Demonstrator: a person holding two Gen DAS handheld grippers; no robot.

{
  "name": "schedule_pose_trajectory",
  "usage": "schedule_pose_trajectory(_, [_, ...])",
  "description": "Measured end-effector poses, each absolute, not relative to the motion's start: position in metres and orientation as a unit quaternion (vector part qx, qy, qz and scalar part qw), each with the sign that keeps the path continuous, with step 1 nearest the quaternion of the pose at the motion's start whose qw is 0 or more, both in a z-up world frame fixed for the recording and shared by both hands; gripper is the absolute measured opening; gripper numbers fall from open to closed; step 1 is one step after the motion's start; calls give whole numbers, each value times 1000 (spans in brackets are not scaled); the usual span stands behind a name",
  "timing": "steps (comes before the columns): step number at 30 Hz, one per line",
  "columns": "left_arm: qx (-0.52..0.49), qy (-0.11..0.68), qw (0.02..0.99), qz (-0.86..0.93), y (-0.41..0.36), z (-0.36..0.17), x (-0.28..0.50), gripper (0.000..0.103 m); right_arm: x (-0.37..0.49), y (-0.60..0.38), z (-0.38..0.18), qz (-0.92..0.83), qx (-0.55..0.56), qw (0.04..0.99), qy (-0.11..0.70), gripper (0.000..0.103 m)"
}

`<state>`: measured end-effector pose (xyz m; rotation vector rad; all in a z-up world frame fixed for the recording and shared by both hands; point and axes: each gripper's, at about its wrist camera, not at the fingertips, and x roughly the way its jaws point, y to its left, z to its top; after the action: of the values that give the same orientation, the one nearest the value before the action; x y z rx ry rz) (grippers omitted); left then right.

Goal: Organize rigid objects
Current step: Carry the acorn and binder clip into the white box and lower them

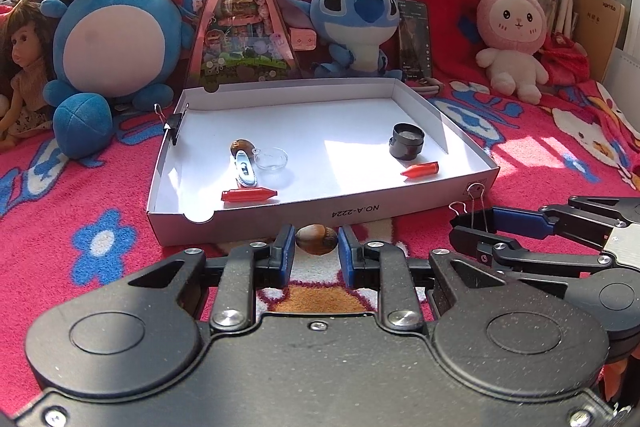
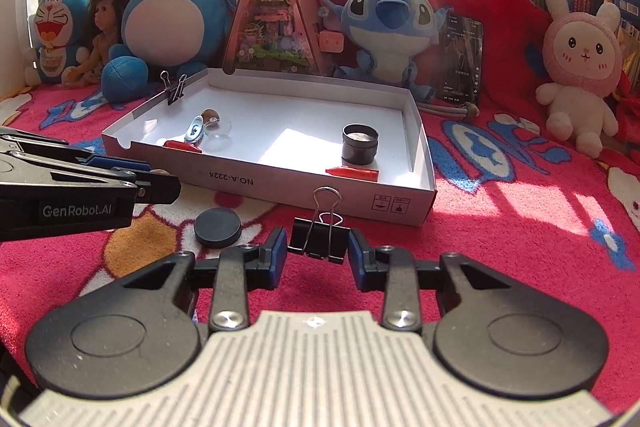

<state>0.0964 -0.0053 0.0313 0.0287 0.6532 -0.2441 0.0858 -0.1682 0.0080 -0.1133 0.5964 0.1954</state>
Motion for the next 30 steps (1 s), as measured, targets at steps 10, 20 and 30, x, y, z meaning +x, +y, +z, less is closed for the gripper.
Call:
schedule_pose_trajectory(10, [-2, 299, 948, -112, 4, 53, 118, 22, 108, -170, 25, 100, -46, 949, 296, 39])
schedule_pose_trajectory(20, [-22, 300, 949, -95, 16, 60, 157, 22, 131, -167, 52, 101, -46, 954, 279, 37])
schedule_pose_trajectory(30, [-56, 338, 936, -78, 30, 63, 207, 22, 181, -171, 63, 90, -20, 947, 308, 36])
